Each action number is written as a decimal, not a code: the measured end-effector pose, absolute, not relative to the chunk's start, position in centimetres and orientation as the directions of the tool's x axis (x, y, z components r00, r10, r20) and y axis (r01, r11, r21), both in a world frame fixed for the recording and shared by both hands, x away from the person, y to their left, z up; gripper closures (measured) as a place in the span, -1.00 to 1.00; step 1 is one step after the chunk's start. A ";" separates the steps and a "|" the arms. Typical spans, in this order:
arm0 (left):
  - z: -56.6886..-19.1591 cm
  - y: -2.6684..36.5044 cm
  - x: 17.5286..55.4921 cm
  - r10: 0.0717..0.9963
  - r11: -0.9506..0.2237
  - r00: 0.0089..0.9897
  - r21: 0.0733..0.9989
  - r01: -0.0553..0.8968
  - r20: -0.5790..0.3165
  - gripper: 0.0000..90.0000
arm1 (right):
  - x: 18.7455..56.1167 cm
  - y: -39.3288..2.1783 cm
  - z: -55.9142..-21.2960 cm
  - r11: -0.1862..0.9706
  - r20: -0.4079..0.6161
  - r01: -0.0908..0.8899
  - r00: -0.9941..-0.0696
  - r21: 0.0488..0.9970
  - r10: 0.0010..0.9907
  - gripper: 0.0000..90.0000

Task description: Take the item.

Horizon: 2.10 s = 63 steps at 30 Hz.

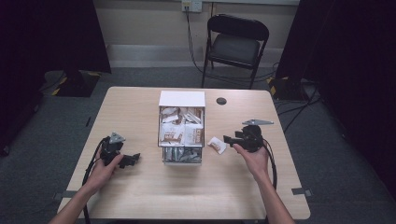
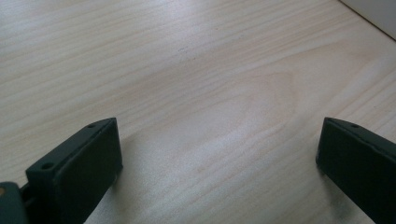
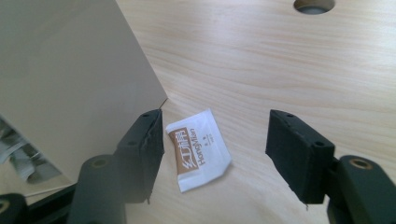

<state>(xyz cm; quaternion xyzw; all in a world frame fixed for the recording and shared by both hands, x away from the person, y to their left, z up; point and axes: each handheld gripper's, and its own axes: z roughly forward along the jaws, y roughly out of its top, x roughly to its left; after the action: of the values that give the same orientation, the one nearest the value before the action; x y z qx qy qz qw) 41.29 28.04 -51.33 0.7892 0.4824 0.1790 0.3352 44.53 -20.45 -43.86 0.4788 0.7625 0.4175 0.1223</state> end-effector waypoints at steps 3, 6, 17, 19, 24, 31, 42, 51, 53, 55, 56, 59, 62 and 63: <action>-51.3 28.0 41.3 0.881 -0.309 0.470 0.702 0.641 -0.041 -1.00 | 43.9 -21.0 -43.4 0.189 0.212 0.625 -0.509 0.757 0.834 -0.23; -51.3 28.0 41.3 0.881 -0.310 0.471 0.702 0.641 -0.041 -1.00 | 42.9 -21.5 -42.7 0.195 0.195 0.617 -0.506 0.762 0.840 -0.29; -51.3 28.1 41.3 0.881 -0.315 0.472 0.700 0.641 -0.036 -1.00 | 39.6 -24.2 -41.5 0.180 0.174 0.606 -0.478 0.775 0.861 -0.44; -51.3 28.0 41.3 0.882 -0.309 0.470 0.702 0.641 -0.042 -1.00 | 39.1 -25.1 -41.8 0.168 0.177 0.609 -0.465 0.775 0.867 -0.45; -51.3 28.0 41.3 0.882 -0.308 0.470 0.703 0.641 -0.041 -1.00 | 38.1 -26.8 -43.5 0.148 0.172 0.648 -0.404 0.747 0.899 -0.51; -51.3 28.0 41.3 0.882 -0.308 0.470 0.703 0.641 -0.042 -1.00 | 37.6 -28.1 -45.3 0.138 0.166 0.694 -0.352 0.707 0.921 -0.54; -51.3 28.0 41.3 0.882 -0.309 0.470 0.702 0.641 -0.042 -1.00 | 38.7 -29.4 -48.2 0.125 0.069 0.786 -0.209 0.606 0.976 -0.56; -51.3 28.0 41.3 0.882 -0.309 0.470 0.702 0.641 -0.041 -1.00 | 38.6 -28.8 -49.2 0.146 -0.019 0.771 -0.171 0.620 0.985 -0.77; -51.3 28.0 41.3 0.882 -0.309 0.470 0.703 0.641 -0.041 -1.00 | 38.5 -28.7 -49.3 0.142 -0.018 0.769 -0.167 0.624 0.986 -0.78; -51.3 28.0 41.3 0.882 -0.309 0.470 0.703 0.641 -0.041 -1.00 | 38.2 -28.9 -49.5 0.155 -0.015 0.747 -0.190 0.647 0.982 -0.82; -51.3 28.0 41.3 0.882 -0.309 0.470 0.703 0.641 -0.041 -1.00 | 37.8 -29.3 -49.8 0.180 -0.015 0.723 -0.228 0.667 0.974 -0.82; -51.3 28.0 41.3 0.881 -0.309 0.471 0.703 0.641 -0.041 -1.00 | 37.4 -29.6 -49.9 0.188 -0.015 0.709 -0.243 0.680 0.970 -0.82; -51.3 28.0 41.3 0.882 -0.309 0.470 0.702 0.641 -0.042 -1.00 | 37.1 -29.7 -50.1 0.183 -0.013 0.688 -0.245 0.702 0.969 -0.84; -51.3 28.0 41.3 0.882 -0.309 0.470 0.702 0.641 -0.042 -1.00 | 37.1 -29.7 -50.1 0.183 -0.013 0.688 -0.245 0.702 0.969 -0.84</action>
<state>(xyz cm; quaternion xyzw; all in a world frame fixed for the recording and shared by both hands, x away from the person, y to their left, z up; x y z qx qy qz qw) 41.29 28.03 -51.33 0.7889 0.4825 0.1790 0.3357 37.09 -29.68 -50.15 0.5665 0.7313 0.2959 0.2380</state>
